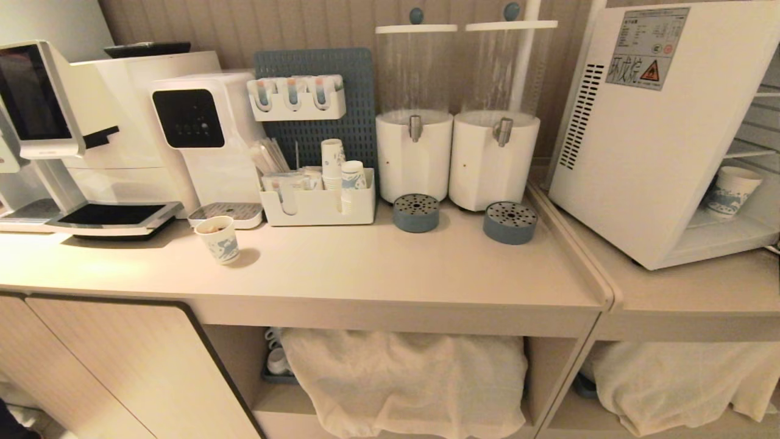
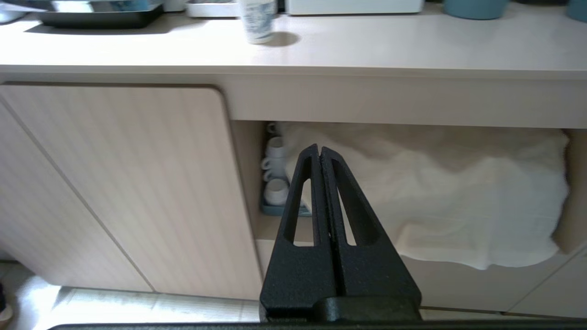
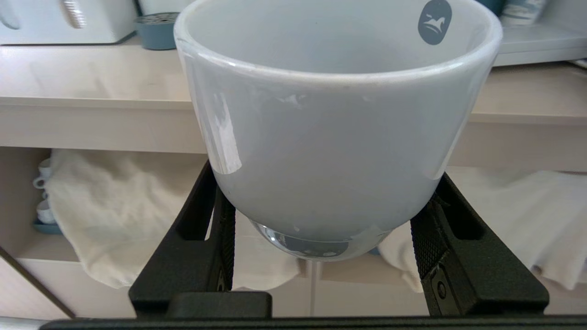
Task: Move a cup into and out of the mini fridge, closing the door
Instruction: Place the ceramic cup on the table
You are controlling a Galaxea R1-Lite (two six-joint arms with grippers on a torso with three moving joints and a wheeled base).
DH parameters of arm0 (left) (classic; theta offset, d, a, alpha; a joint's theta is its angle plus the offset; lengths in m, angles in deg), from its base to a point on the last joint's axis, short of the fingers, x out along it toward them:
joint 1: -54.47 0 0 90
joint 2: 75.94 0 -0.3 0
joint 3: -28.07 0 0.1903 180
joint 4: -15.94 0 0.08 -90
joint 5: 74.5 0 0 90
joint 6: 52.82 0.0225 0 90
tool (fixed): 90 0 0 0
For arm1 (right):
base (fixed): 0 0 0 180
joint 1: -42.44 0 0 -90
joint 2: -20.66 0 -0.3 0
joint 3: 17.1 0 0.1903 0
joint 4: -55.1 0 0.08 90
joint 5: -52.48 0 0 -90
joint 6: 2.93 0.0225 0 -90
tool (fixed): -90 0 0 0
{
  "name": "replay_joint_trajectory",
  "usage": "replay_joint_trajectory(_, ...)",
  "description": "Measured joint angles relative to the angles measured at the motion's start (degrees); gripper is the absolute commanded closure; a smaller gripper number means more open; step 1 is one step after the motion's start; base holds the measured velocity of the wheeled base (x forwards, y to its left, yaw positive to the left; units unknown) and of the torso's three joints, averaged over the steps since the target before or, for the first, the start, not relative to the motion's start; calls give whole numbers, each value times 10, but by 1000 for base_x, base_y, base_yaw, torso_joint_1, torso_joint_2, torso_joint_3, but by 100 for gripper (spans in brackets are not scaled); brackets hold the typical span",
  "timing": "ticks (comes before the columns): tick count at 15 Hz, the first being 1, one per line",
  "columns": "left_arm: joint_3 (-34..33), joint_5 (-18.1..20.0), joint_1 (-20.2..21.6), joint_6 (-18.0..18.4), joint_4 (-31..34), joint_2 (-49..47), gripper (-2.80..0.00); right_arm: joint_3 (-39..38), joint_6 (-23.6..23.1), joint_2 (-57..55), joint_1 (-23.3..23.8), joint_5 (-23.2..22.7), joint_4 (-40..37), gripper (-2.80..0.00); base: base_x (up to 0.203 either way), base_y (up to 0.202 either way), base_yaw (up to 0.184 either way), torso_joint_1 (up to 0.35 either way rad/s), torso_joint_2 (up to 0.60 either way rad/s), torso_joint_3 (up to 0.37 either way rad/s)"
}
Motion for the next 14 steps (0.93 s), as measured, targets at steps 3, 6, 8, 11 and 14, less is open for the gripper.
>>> replay_joint_trajectory(3, 0, 0, 0, 0, 0, 0, 0, 0, 0, 0, 0, 0, 0, 0, 0, 192, 0, 3, 3, 2)
replay_joint_trajectory(6, 0, 0, 0, 0, 0, 0, 0, 0, 0, 0, 0, 0, 0, 0, 0, 194, 1, 3, 1, 2)
replay_joint_trajectory(8, 0, 0, 0, 0, -1, 0, 0, 0, 0, 0, 0, 0, 0, 0, 0, 194, 2, 1, 0, 2)
replay_joint_trajectory(11, 0, 0, 0, 0, 0, 0, 0, 0, 0, 0, 0, 0, 0, 0, 0, 126, 2, 0, 5, 4)
replay_joint_trajectory(14, 0, 0, 1, 1, 0, 0, 0, 0, 0, 0, -1, 0, -1, 0, 0, 0, 0, 0, 0, 0)
